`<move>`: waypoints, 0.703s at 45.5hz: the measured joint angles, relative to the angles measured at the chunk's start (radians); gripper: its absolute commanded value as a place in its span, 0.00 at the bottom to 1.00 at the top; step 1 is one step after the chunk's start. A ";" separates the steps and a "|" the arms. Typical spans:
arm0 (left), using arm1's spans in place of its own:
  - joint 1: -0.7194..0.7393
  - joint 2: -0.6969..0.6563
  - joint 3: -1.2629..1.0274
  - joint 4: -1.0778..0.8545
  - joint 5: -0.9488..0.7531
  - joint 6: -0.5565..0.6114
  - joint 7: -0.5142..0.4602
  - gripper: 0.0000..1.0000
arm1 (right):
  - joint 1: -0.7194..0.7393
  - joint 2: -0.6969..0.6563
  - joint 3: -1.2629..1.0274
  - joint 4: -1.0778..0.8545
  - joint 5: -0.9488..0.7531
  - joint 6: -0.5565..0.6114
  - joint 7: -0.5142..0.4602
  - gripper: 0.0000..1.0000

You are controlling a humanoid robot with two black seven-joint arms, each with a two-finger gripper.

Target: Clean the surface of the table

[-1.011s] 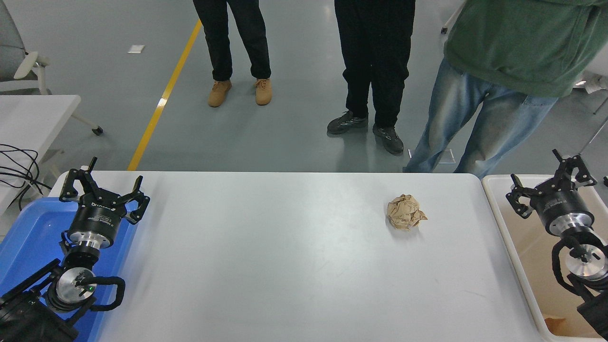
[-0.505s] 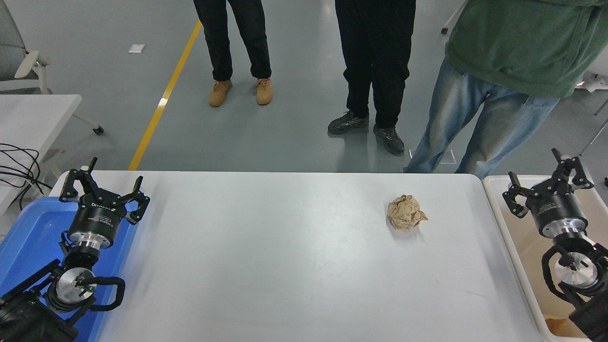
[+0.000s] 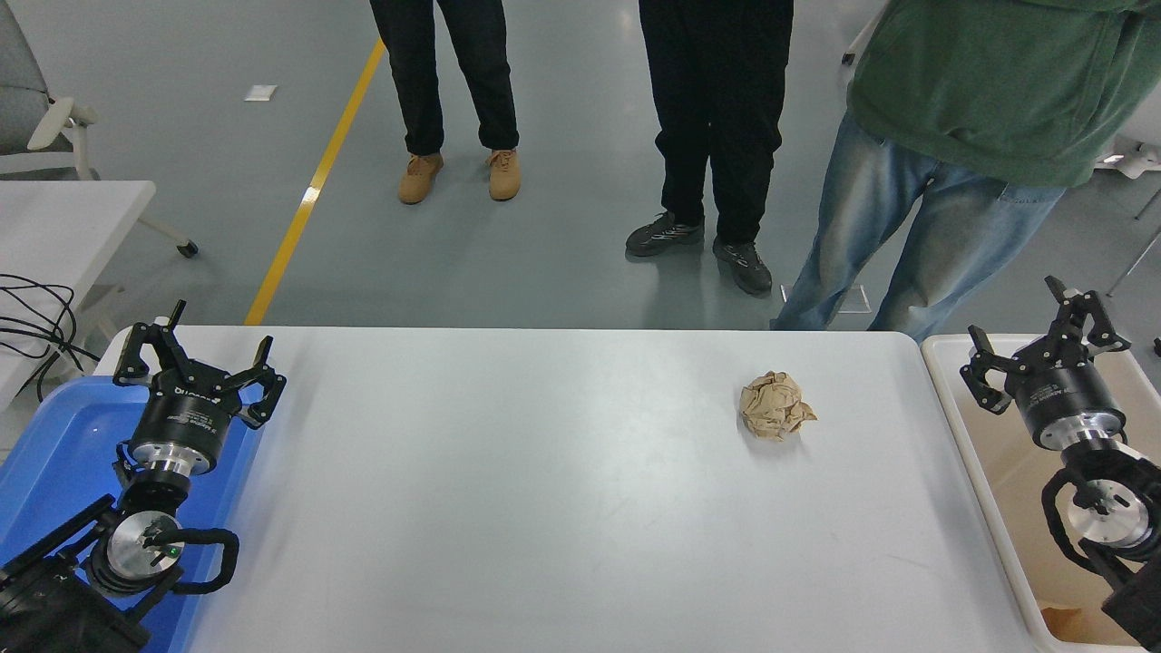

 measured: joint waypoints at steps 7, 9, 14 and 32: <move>0.000 0.000 0.000 0.000 -0.001 0.000 0.000 0.99 | 0.036 -0.074 -0.086 0.091 -0.014 -0.001 -0.005 0.99; 0.000 0.000 0.000 0.000 -0.001 0.000 0.000 0.99 | 0.050 -0.095 -0.108 0.112 -0.017 -0.001 -0.009 0.99; 0.000 0.000 0.000 0.000 -0.001 0.000 0.000 0.99 | 0.098 -0.146 -0.188 0.175 -0.037 -0.002 -0.030 0.99; 0.000 0.000 0.000 0.000 0.000 0.000 0.000 0.99 | 0.363 -0.233 -0.596 0.318 -0.242 -0.035 -0.095 0.99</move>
